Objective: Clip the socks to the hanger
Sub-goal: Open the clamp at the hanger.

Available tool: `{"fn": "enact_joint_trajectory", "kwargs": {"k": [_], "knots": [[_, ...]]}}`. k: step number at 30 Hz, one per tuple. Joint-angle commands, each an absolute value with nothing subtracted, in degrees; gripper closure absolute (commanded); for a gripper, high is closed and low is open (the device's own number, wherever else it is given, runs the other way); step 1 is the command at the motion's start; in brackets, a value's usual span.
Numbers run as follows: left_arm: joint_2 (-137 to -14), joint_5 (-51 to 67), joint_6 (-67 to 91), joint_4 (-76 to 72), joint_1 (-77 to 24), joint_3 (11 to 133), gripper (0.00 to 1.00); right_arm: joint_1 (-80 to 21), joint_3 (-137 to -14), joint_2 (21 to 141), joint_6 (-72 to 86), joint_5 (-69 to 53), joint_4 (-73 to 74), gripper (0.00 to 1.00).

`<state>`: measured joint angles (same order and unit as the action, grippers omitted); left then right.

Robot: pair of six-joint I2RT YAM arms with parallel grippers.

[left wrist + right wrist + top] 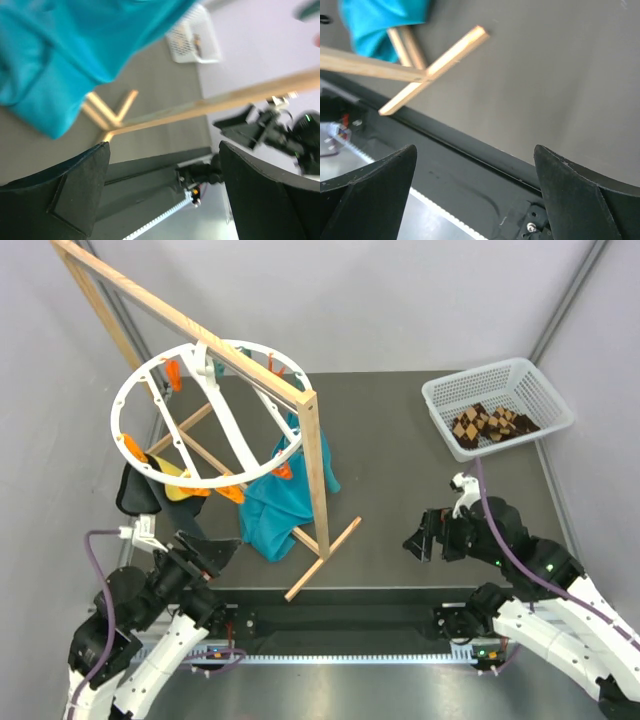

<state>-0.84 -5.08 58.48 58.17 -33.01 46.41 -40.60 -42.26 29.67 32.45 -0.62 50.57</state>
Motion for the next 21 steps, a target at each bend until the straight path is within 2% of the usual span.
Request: {"fn": "enact_joint_trajectory", "kwargs": {"k": [1,2,5,7,9,13,14,15,17,21], "knots": [[-1.40,7.27,51.96,40.91,-32.70,45.97,0.07,-41.40,-49.30,31.28,28.05,-6.66,45.81,0.00],[-1.93,8.25,50.99,39.30,-32.70,46.14,0.11,-42.09,-50.18,31.99,27.52,-9.20,44.83,0.00],[-4.83,7.92,47.99,40.51,-32.70,48.68,0.12,-45.25,-50.71,34.62,29.00,-8.89,39.21,0.00],[-6.15,6.51,46.51,42.96,-32.69,51.06,0.11,-51.13,-52.73,35.86,31.20,-6.08,37.71,0.00],[-5.98,5.89,45.18,43.85,-32.69,52.46,0.08,-59.21,-55.44,37.69,31.90,-0.28,35.69,0.00],[-4.66,3.43,44.03,45.44,-32.70,54.05,0.07,-74.76,-62.74,46.30,31.55,12.36,35.42,0.00],[-4.66,3.78,44.03,45.44,-32.61,54.75,0.07,-82.36,-65.97,49.45,31.47,20.22,36.12,0.00],[-4.75,4.04,43.86,45.35,-32.69,55.19,0.07,-85.92,-67.48,50.70,31.55,24.39,36.38,0.00],[-5.44,5.00,42.81,45.88,-32.70,56.94,0.11,-93.30,-70.56,53.60,31.90,32.30,37.00,0.00],[-6.50,5.88,41.31,44.75,-32.70,59.67,0.18,-100.01,-72.68,57.21,27.71,34.80,31.15,0.02]]}}
